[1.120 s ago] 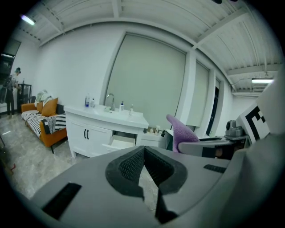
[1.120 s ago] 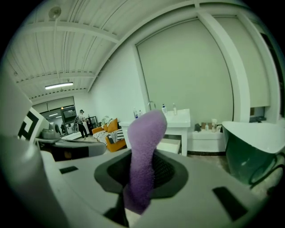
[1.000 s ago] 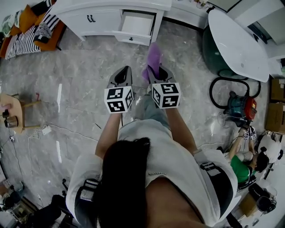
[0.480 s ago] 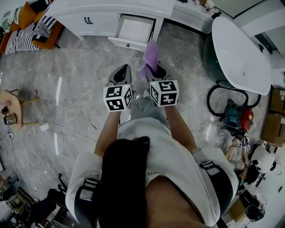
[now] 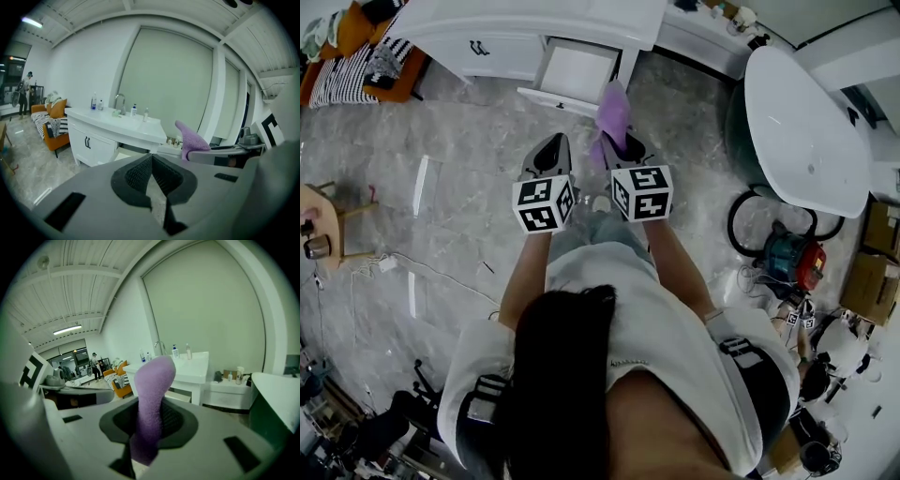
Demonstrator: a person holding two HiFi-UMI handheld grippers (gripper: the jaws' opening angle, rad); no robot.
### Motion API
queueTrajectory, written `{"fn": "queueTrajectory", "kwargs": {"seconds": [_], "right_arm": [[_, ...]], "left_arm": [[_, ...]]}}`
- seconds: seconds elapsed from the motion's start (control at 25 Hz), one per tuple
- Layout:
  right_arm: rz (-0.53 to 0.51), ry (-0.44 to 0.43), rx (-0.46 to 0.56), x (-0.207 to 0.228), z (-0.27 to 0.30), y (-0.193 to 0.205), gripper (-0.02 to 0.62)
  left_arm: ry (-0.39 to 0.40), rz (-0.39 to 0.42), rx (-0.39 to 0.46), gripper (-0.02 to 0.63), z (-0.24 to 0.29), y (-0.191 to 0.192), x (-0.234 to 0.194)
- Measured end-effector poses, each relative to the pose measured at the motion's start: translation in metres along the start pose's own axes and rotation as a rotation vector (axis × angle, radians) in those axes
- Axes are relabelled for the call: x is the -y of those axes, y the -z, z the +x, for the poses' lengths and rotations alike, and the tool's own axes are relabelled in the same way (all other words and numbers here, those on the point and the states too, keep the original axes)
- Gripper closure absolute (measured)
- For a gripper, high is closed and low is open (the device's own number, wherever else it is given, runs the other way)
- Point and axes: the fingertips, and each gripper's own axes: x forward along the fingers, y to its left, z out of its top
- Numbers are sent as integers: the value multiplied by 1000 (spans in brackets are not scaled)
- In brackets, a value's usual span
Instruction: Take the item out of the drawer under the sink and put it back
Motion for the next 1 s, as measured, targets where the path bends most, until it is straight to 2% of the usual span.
{"fn": "queueTrajectory", "kwargs": {"seconds": [0.6, 1.0], "right_arm": [[7, -7, -17, 21, 36, -12, 494], [-1, 10, -42, 30, 88, -25, 494]], "left_arm": [[-18, 0, 5, 603, 38, -14, -6], [21, 28, -13, 603, 85, -30, -32]]}}
